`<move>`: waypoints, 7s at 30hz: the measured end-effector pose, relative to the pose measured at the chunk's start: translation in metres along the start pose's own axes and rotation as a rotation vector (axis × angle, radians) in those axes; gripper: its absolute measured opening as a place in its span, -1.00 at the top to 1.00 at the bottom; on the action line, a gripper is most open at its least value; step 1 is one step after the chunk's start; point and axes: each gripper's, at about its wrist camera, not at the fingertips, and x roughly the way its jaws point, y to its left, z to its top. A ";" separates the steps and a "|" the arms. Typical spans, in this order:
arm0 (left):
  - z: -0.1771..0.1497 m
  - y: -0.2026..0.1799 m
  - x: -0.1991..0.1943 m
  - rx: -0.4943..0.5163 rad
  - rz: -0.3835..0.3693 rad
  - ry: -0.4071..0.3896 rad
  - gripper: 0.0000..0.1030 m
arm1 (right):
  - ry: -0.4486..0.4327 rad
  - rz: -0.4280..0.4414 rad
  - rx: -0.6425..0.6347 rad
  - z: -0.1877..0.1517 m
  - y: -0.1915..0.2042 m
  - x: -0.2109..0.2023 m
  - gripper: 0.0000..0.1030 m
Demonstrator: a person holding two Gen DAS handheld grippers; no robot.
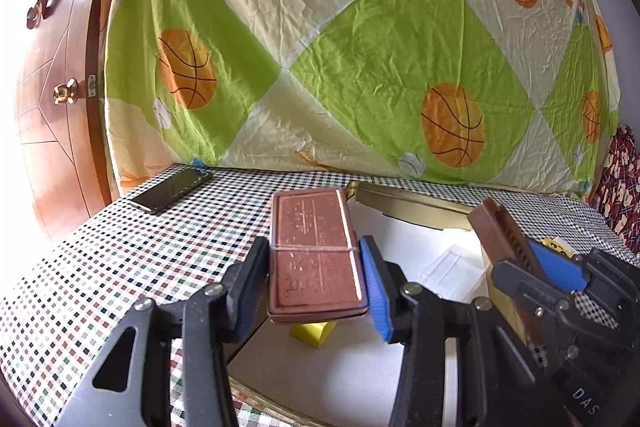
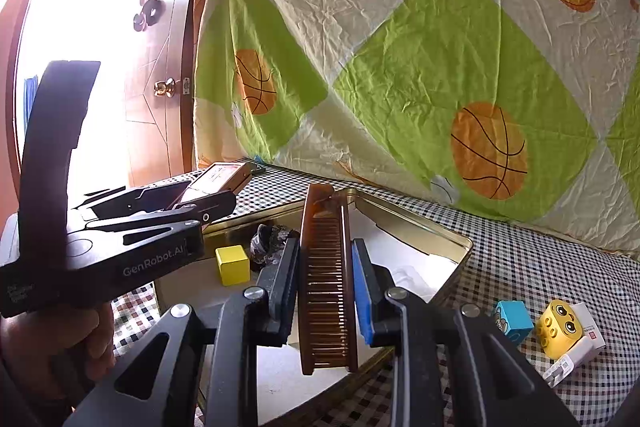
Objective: Organize rigid objects
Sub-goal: 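Lower the tile with the left gripper while the right lowers the comb into the tin, then open both grippers, releasing the tile and comb into the tin, then grasp the white charger plug with the right gripper, then close the left gripper on the blue cube while the right holds the plug, then lift and carry the blue cube and white plug toward the gold tin with both grippers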
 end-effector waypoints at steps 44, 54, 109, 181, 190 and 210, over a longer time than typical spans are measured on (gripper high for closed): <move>0.010 -0.118 0.002 0.159 -0.143 0.091 -0.99 | 0.115 -0.244 0.169 -0.024 -0.140 -0.043 -0.46; -0.004 -0.187 0.005 0.279 -0.173 0.124 -0.99 | 0.231 -0.236 0.209 -0.051 -0.206 -0.052 -0.46; -0.014 -0.262 0.103 0.313 -0.274 0.391 0.13 | 0.173 -0.385 0.384 -0.059 -0.244 -0.072 -0.04; -0.016 -0.202 -0.014 0.162 -0.243 -0.043 0.13 | -0.061 -0.350 0.231 -0.050 -0.198 -0.113 -0.04; -0.016 -0.195 -0.021 0.154 -0.239 -0.064 0.13 | -0.047 -0.343 0.239 -0.049 -0.192 -0.111 -0.04; -0.018 -0.179 -0.032 0.136 -0.236 -0.087 0.13 | -0.061 -0.260 0.225 -0.047 -0.165 -0.112 -0.04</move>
